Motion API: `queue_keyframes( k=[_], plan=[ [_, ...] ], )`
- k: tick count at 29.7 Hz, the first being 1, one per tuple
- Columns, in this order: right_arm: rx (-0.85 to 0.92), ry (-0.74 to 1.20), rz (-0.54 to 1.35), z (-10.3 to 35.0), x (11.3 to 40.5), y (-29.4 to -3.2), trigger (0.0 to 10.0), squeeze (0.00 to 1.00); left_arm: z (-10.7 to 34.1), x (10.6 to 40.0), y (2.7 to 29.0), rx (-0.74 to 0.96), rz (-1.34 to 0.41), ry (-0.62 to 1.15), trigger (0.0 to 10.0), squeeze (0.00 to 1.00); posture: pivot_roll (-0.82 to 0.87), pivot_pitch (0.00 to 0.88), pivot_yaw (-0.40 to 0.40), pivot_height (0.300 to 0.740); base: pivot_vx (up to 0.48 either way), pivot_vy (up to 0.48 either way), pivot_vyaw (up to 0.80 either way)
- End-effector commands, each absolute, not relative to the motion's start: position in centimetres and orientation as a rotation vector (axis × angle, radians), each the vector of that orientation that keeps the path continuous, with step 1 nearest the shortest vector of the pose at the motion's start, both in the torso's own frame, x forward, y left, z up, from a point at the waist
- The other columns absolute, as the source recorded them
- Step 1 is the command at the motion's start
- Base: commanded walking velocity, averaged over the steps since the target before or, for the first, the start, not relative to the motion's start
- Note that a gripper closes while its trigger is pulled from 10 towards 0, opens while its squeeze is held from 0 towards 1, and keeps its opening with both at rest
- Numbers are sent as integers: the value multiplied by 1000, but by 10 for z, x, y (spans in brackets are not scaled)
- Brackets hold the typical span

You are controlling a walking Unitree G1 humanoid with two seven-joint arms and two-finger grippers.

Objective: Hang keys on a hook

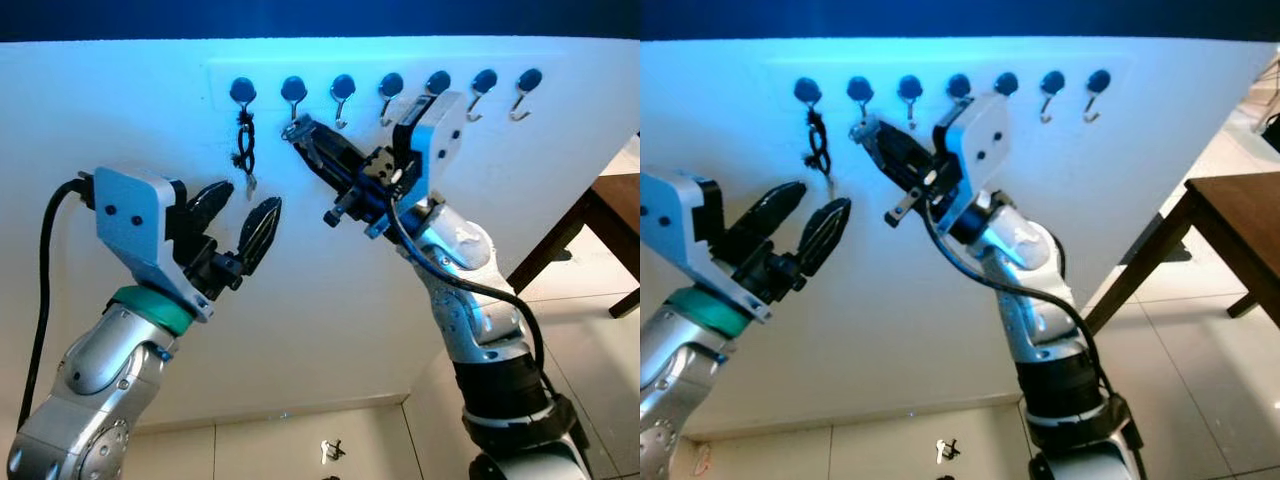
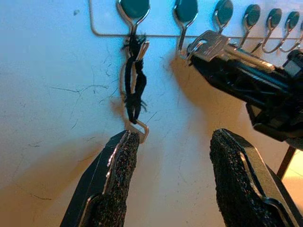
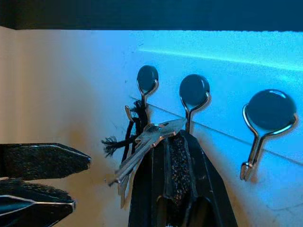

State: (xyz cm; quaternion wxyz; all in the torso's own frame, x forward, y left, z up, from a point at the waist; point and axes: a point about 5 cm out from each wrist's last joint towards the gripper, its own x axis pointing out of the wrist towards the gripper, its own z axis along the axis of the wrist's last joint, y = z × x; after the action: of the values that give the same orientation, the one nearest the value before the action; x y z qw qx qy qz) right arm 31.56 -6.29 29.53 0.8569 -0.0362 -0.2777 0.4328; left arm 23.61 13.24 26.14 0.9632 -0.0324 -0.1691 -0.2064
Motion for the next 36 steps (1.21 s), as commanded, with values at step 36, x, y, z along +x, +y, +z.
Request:
queue_keyframes(
  k=[36],
  plan=[
    [-328,-714,951,293,290,-61,10000,0,259,235,131,-70,-426,-322,10000,0,-50,77,66,740,0,0,0]
  ],
)
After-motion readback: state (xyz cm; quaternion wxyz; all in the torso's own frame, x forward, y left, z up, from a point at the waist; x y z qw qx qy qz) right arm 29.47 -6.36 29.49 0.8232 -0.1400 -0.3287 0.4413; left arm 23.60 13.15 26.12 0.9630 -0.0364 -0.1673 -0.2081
